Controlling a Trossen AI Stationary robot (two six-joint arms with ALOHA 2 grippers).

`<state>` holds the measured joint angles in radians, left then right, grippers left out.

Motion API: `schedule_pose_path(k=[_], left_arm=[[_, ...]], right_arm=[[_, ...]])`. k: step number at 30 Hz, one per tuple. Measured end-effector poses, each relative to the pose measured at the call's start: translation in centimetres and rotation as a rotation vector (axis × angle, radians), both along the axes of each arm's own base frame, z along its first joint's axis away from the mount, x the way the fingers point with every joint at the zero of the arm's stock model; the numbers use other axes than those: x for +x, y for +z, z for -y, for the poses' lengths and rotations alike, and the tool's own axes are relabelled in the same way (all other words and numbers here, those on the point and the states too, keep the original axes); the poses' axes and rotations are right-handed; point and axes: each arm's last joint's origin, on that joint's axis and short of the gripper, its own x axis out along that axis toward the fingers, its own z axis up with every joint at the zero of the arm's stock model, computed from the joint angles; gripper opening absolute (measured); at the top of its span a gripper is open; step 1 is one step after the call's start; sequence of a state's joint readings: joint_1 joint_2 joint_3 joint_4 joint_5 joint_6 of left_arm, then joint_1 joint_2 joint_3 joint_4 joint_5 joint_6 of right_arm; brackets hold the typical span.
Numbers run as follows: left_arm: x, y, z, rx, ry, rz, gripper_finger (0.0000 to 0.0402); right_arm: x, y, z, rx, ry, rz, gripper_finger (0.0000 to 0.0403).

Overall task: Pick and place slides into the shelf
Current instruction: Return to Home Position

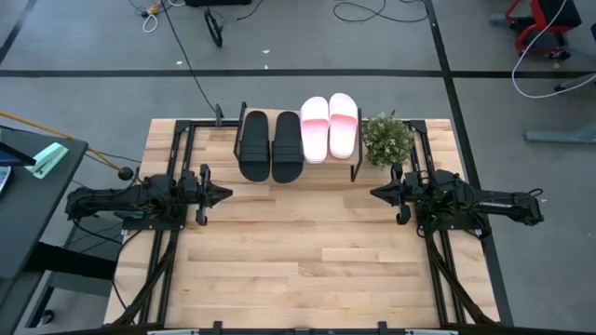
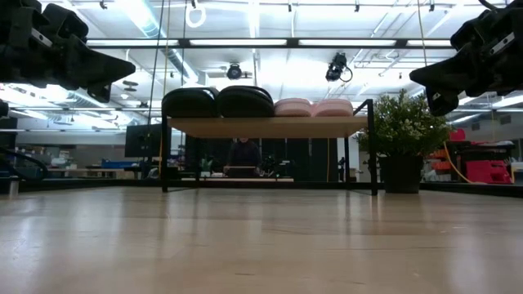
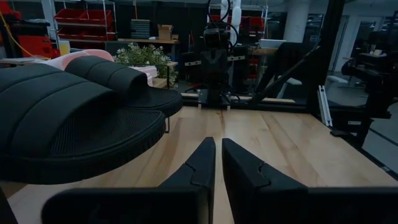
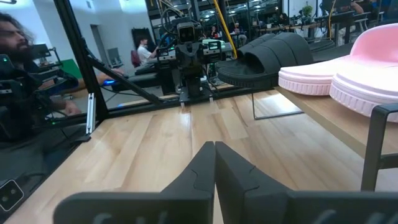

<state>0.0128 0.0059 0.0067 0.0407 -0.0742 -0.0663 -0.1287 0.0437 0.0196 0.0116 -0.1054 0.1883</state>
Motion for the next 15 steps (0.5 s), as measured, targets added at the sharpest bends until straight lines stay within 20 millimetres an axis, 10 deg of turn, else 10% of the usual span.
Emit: schedule_pose_path(k=[15], left_arm=[[0.0, 0.01, 0.0, 0.0, 0.0, 0.0, 0.003]], right_arm=[[0.0, 0.0, 0.0, 0.0, 0.0, 0.0, 0.0015]])
